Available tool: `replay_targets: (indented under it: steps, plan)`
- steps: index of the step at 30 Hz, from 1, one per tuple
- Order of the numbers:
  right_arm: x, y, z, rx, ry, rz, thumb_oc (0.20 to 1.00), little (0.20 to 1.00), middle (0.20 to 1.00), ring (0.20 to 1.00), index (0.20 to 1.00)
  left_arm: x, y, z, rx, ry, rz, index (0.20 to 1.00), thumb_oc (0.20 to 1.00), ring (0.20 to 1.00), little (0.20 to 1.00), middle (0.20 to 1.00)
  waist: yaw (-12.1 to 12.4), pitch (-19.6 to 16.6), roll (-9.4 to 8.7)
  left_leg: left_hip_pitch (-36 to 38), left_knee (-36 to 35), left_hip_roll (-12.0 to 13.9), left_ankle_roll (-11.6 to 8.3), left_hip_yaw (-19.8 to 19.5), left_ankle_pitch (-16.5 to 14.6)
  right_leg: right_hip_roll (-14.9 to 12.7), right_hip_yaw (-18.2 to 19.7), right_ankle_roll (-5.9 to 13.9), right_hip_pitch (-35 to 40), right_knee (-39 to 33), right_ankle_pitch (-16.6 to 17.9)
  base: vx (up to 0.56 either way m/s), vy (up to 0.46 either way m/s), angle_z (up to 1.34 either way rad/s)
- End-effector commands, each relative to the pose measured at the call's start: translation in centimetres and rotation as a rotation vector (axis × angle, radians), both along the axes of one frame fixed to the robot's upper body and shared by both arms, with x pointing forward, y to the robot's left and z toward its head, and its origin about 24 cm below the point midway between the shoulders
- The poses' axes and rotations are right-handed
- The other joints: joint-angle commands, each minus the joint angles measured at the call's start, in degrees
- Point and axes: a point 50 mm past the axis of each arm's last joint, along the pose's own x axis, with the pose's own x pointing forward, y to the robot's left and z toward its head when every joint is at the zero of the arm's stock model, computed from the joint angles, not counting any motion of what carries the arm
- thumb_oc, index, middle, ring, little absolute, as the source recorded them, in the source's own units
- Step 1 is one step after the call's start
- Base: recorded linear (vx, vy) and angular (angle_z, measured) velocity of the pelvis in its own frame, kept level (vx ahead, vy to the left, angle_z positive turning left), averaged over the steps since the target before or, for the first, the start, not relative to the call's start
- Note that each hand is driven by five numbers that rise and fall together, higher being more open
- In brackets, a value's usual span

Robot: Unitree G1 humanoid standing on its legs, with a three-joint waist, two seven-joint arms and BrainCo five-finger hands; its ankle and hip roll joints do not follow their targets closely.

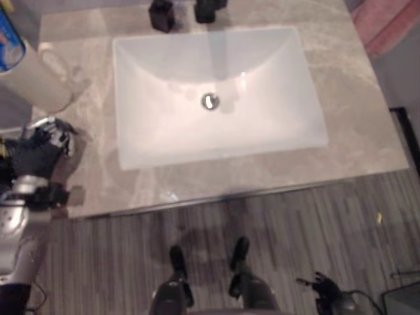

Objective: Put brush and paste in cup on sink, flatten towel.

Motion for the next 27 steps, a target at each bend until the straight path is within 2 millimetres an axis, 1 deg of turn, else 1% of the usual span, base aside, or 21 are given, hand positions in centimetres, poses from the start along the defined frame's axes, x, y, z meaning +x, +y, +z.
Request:
replay_targets:
  steps: [1, 3, 6, 8, 9, 10, 12, 14, 15, 16, 17, 19, 20, 21, 22, 25, 26, 27]
  plan:
    - [-0.9, -1.9, 0.6, -0.062, 0.003, -0.016, 1.0, 1.0, 1.0, 1.0, 1.0, -0.7, 1.7, 1.8, -0.002, -0.115, 0.096, 0.2, 0.2, 0.2, 0.2, 0.2, 0.2, -1.4, 0.63, -2.6, 0.7, 0.6, 0.66, -6.1, -1.6, -2.1, -3.6, 6.21, 1.3, -0.1, -0.6, 0.0, 0.0, 0.0]
    - [-1.1, -2.1, 0.7, -0.072, 0.015, -0.01, 1.0, 1.0, 1.0, 1.0, 1.0, -0.6, 2.3, 2.1, 0.004, -0.122, 0.124, 0.2, 0.2, 0.2, 0.2, 0.2, 0.1, -1.1, 0.51, -3.0, 0.7, 0.5, 0.63, -6.4, -1.4, -2.1, -3.9, 6.24, 1.2, -0.1, -0.5, 0.0, 0.0, 0.0]
    - [-1.1, -2.3, 0.7, -0.076, 0.019, -0.007, 1.0, 1.0, 1.0, 1.0, 1.0, -0.3, 2.6, 2.9, 0.023, -0.149, 0.147, 0.2, 0.2, 0.2, 0.2, 0.2, -0.1, -0.8, 0.5, -3.6, 0.7, 0.4, 0.57, -6.7, -1.3, -2.2, -4.1, 6.36, 0.8, -0.1, -0.3, -0.02, 0.012, 0.1]
    - [-1.1, -2.3, 0.7, -0.075, 0.022, -0.002, 1.0, 1.0, 1.0, 1.0, 1.0, -0.1, 2.6, 3.1, 0.026, -0.154, 0.151, 0.2, 0.2, 0.2, 0.2, 0.2, -0.2, -0.7, 0.49, -3.8, 0.7, 0.4, 0.56, -6.7, -1.3, -2.2, -4.1, 6.41, 0.7, -0.1, -0.3, -0.01, 0.02, 0.1]
    - [-0.8, -2.2, 0.8, -0.072, 0.015, 0.003, 1.0, 1.0, 1.0, 1.0, 1.0, 0.2, 2.8, 3.8, 0.033, -0.177, 0.168, 0.2, 0.2, 0.2, 0.2, 0.2, -0.4, -0.5, 0.33, -4.3, 0.7, 0.3, 0.56, -6.7, -1.2, -2.1, -4.0, 6.52, 0.1, -0.1, -0.1, -0.01, 0.03, 0.04]
    - [-0.5, -2.1, 0.9, -0.072, 0.007, 0.006, 1.0, 1.0, 1.0, 1.0, 1.0, 0.3, 2.8, 3.9, 0.032, -0.188, 0.176, 0.2, 0.2, 0.2, 0.2, 0.2, -0.5, -0.4, 0.25, -4.4, 0.7, 0.3, 0.54, -6.7, -1.2, -2.1, -3.9, 6.54, -0.2, -0.1, 0.0, 0.0, 0.0, 0.0]
    - [0.0, -1.9, 1.0, -0.061, -0.01, 0.015, 1.0, 1.0, 1.0, 1.0, 1.0, 0.9, 2.9, 5.1, 0.033, -0.238, 0.195, 0.2, 0.2, 0.2, 0.2, 0.2, -0.8, 0.3, -0.12, -5.1, 0.7, 0.4, 0.42, -6.7, -1.0, -2.0, -3.7, 6.61, -1.0, -0.1, 0.2, 0.0, 0.0, 0.0]
    - [0.1, -1.7, 1.0, -0.05, -0.015, 0.028, 1.0, 1.0, 1.0, 1.0, 1.0, 1.6, 2.9, 5.7, 0.018, -0.259, 0.205, 0.2, 0.2, 0.2, 0.2, 0.2, -1.2, 0.7, -0.44, -5.9, 0.7, 0.5, 0.3, -6.7, -0.8, -1.9, -3.6, 6.62, -1.6, -0.1, 0.3, 0.0, 0.0, 0.0]
    - [0.2, -1.8, 1.1, -0.051, -0.023, 0.028, 1.0, 1.0, 1.0, 1.0, 1.0, 1.7, 2.9, 6.4, 0.024, -0.285, 0.212, 0.2, 0.2, 0.2, 0.2, 0.2, -1.6, 1.0, -0.68, -6.3, 0.7, 0.6, 0.24, -6.8, -0.7, -1.8, -3.5, 6.7, -2.3, -0.1, 0.5, 0.0, 0.0, 0.0]
    - [0.6, -1.9, 1.3, -0.055, -0.037, 0.023, 1.0, 1.0, 1.0, 1.0, 1.0, 2.3, 2.8, 7.6, 0.03, -0.317, 0.221, 0.2, 0.2, 0.2, 0.2, 0.2, -2.1, 1.3, -0.95, -7.3, 0.7, 0.7, 0.09, -6.8, -0.4, -1.6, -3.2, 6.79, -3.2, -0.1, 0.8, 0.0, 0.0, 0.0]
    - [0.6, -1.9, 1.3, -0.055, -0.038, 0.02, 1.0, 1.0, 1.0, 1.0, 1.0, 2.4, 2.8, 7.6, 0.03, -0.319, 0.219, 0.2, 0.2, 0.2, 0.2, 0.2, -2.0, 1.3, -0.98, -7.4, 0.7, 0.7, 0.09, -6.8, -0.4, -1.6, -3.2, 6.79, -3.3, -0.1, 0.8, 0.0, 0.0, 0.0]
    - [0.5, -2.0, 1.2, -0.058, -0.031, 0.016, 1.0, 1.0, 1.0, 1.0, 1.0, 3.0, 2.5, 9.1, 0.04, -0.357, 0.225, 0.2, 0.2, 0.2, 0.2, 0.2, -2.8, 1.6, -1.23, -8.6, 0.7, 1.0, -0.22, -6.9, -0.2, -1.4, -3.1, 6.93, -4.4, -0.1, 1.0, 0.0, 0.0, 0.0]
    - [0.5, -2.0, 1.2, -0.059, -0.03, 0.014, 1.0, 1.0, 1.0, 1.0, 1.0, 3.3, 2.6, 9.5, 0.037, -0.365, 0.233, 0.2, 0.2, 0.2, 0.2, 0.2, -3.0, 1.5, -1.39, -9.2, 0.7, 1.2, -0.3, -7.0, -0.1, -1.3, -3.2, 6.95, -4.9, -0.1, 1.1, 0.0, 0.0, 0.0]
    - [0.5, -1.9, 1.2, -0.058, -0.03, 0.014, 1.0, 1.0, 1.0, 1.0, 1.0, 3.3, 2.5, 9.5, 0.037, -0.366, 0.232, 0.2, 0.2, 0.2, 0.2, 0.2, -3.0, 1.5, -1.4, -9.2, 0.7, 1.2, -0.3, -7.0, -0.1, -1.3, -3.2, 6.94, -5.0, -0.1, 1.1, 0.03, -0.005, -0.04]
    - [0.1, -2.0, 1.1, -0.055, -0.023, 0.001, 1.0, 1.0, 1.0, 1.0, 1.0, 3.4, 2.8, 10.6, 0.054, -0.388, 0.255, 0.2, 0.2, 0.2, 0.2, 0.2, -3.7, 1.6, -1.63, -10.0, 0.7, 1.4, -0.43, -7.0, 0.0, -1.0, -3.0, 7.05, -5.7, -0.1, 1.3, 0.03, -0.002, -0.03]
    - [0.0, -2.1, 1.1, -0.057, -0.015, -0.007, 1.0, 1.0, 1.0, 1.0, 1.0, 3.9, 2.7, 11.4, 0.058, -0.397, 0.257, 0.2, 0.2, 0.2, 0.2, 0.2, -4.1, 1.5, -1.83, -10.7, 0.7, 1.5, -0.5, -7.1, 0.0, -0.9, -2.9, 7.13, -6.3, -0.1, 1.4, 0.01, -0.001, -0.01]
    - [-0.2, -2.3, 1.1, -0.061, -0.006, -0.01, 1.0, 1.0, 1.0, 1.0, 1.0, 4.1, 2.7, 12.2, 0.078, -0.404, 0.27, 0.2, 0.2, 0.2, 0.2, 0.2, -4.6, 1.4, -2.02, -11.1, 0.7, 1.7, -0.57, -7.1, 0.0, -0.7, -2.7, 7.18, -6.8, -0.1, 1.4, 0.03, 0.0, -0.03]
    - [-0.2, -2.4, 1.1, -0.063, -0.008, -0.012, 1.0, 1.0, 1.0, 1.0, 1.0, 4.2, 2.8, 12.5, 0.083, -0.406, 0.277, 0.2, 0.2, 0.2, 0.2, 0.2, -4.8, 1.4, -2.09, -11.3, 0.7, 1.8, -0.65, -7.1, 0.1, -0.7, -2.6, 7.19, -7.1, -0.1, 1.5, 0.03, 0.0, -0.05]
